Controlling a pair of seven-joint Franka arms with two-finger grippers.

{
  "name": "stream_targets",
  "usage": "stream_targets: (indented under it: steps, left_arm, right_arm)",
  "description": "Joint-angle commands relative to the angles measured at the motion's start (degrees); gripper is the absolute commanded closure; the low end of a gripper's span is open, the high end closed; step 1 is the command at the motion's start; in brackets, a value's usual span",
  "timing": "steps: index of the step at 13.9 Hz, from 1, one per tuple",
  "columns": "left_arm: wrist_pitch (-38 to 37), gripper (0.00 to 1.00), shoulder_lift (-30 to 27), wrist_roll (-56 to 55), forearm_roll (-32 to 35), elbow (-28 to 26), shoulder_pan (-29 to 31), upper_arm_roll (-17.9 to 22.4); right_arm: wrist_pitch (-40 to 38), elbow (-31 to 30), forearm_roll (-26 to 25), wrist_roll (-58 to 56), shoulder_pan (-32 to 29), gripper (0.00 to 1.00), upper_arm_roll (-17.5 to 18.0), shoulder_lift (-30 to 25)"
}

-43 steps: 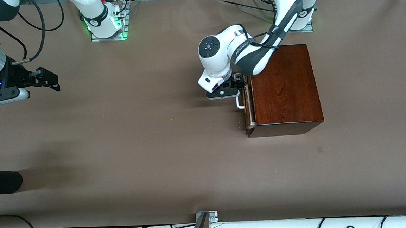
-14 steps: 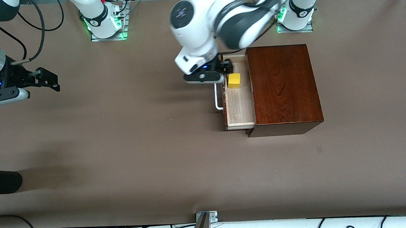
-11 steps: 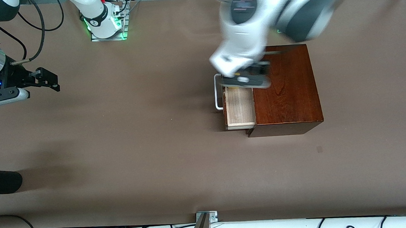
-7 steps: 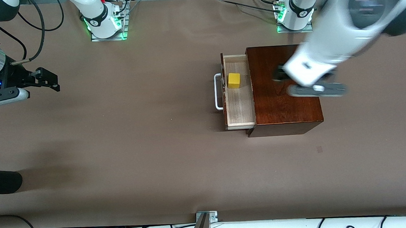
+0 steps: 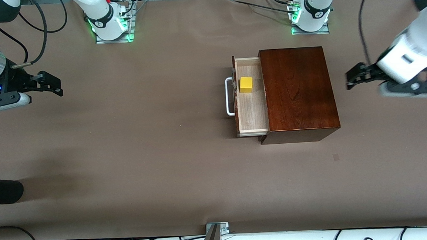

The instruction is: Open drawer, take yellow block, close drawer

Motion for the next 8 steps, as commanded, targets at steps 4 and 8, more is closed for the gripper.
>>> stream_targets:
  steps: [4, 8]
  left_arm:
    - [-1.8, 0.0, -5.8, 1.7, -1.5, -6.4, -0.9, 2.8]
    - [-2.4, 0.0, -5.9, 1.3, -1.5, -6.4, -0.7, 2.7]
  right_arm:
    - [-0.5, 1.0, -0.3, 0.7, 0.2, 0.0, 0.1, 0.1]
    - [0.3, 0.9, 0.3, 0.0, 1.6, 0.0, 0.3, 0.7]
